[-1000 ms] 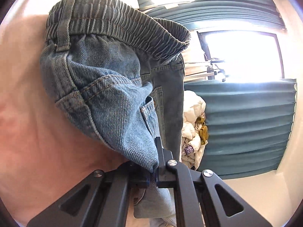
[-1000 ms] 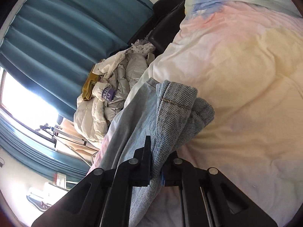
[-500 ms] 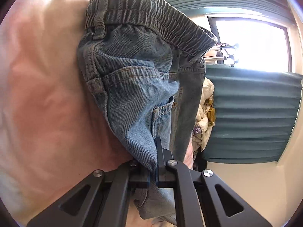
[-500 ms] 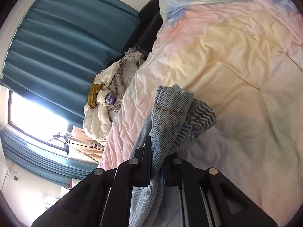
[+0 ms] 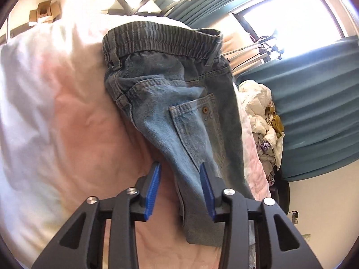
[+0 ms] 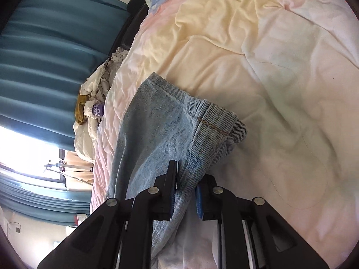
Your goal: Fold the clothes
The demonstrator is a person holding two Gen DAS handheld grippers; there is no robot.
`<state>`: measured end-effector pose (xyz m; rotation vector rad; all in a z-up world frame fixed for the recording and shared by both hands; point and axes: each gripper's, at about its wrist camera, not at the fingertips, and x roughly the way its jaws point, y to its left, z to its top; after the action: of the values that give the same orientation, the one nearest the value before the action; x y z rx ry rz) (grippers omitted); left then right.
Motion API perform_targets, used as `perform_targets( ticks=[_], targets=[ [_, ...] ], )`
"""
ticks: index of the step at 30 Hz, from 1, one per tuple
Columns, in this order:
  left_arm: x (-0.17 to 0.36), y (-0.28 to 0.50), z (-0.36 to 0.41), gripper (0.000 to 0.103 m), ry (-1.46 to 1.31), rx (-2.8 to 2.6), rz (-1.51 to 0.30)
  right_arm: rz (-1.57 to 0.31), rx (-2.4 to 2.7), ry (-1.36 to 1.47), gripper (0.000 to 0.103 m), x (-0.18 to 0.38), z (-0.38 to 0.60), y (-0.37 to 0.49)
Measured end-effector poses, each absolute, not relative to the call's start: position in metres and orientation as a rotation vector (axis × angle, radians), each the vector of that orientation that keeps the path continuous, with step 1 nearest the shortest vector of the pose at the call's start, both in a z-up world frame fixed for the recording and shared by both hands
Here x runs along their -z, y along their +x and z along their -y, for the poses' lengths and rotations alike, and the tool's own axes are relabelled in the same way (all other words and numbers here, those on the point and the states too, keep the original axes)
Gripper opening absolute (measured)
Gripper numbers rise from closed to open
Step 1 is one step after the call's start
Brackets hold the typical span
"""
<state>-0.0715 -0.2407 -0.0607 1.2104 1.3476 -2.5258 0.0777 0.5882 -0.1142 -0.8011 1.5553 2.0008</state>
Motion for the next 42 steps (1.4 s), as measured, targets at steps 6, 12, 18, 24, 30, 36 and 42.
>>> perform_targets(
  ticks=[6,12,18,24,30,36,42],
  targets=[
    [0.020,-0.053,0.199,0.048,1.168,2.743,-1.128,-1.333,-2.027,-0.839,0.022,0.083,-0.572,0.085],
    [0.009,-0.058,0.114,0.048,1.291,3.023,-0.771,-1.110,-2.069,-0.717,0.030,0.046,-0.564,0.099],
    [0.023,-0.062,0.015,0.048,1.490,3.207,-0.346,-1.111,-2.223,-0.831,0.031,0.043,-0.534,0.069],
    [0.047,-0.069,-0.041,0.048,1.593,3.243,-0.026,-1.166,-2.383,-1.018,0.031,0.056,-0.488,0.020],
    [0.066,-0.069,-0.059,0.048,1.597,3.243,0.121,-1.203,-2.477,-1.159,0.031,0.081,-0.443,-0.036],
    [0.076,-0.073,-0.057,0.048,1.577,3.212,0.133,-1.143,-2.586,-1.291,0.031,0.103,-0.393,-0.087],
    [0.084,-0.085,-0.048,0.048,1.587,3.188,0.024,-1.060,-2.624,-1.246,0.031,0.114,-0.376,-0.112]
  ],
)
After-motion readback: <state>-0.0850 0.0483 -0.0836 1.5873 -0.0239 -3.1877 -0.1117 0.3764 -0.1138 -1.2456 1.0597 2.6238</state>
